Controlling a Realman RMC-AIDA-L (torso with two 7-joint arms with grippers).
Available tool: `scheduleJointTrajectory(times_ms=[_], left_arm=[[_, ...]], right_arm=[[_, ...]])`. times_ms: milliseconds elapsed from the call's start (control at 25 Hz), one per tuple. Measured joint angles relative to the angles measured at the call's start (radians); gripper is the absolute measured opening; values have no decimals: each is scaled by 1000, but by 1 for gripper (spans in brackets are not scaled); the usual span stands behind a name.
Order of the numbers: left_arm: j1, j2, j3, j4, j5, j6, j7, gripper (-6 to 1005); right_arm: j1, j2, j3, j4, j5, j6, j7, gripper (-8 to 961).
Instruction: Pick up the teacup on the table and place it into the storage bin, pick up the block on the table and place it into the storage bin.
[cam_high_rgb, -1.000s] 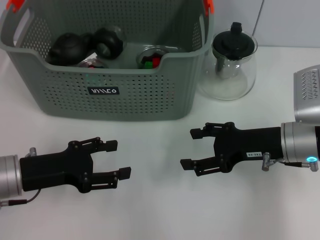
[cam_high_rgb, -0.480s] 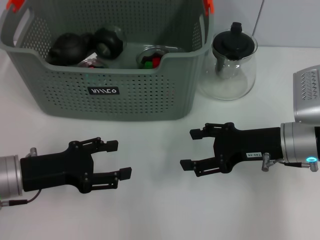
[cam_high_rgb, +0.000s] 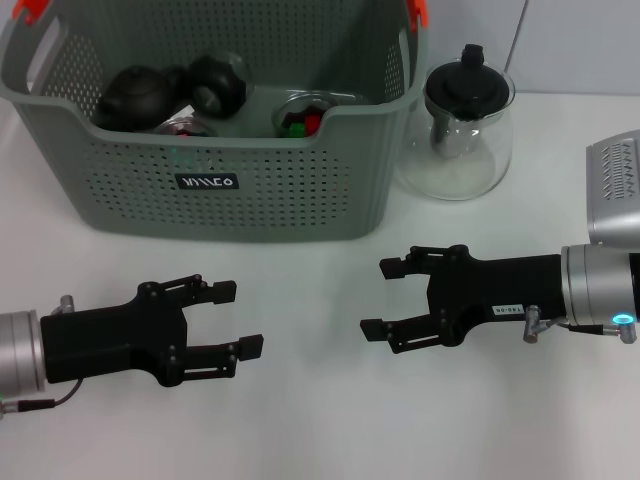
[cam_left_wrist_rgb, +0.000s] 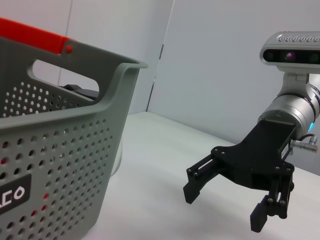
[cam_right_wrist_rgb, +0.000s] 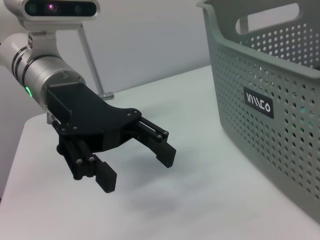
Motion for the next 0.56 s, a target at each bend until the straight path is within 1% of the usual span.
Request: scheduleJointTrajectory(times_ms=[560], left_arm=[[0, 1, 0, 0, 0, 1, -4, 829]], right_arm=[[1, 0, 0, 0, 0, -2, 1, 942]])
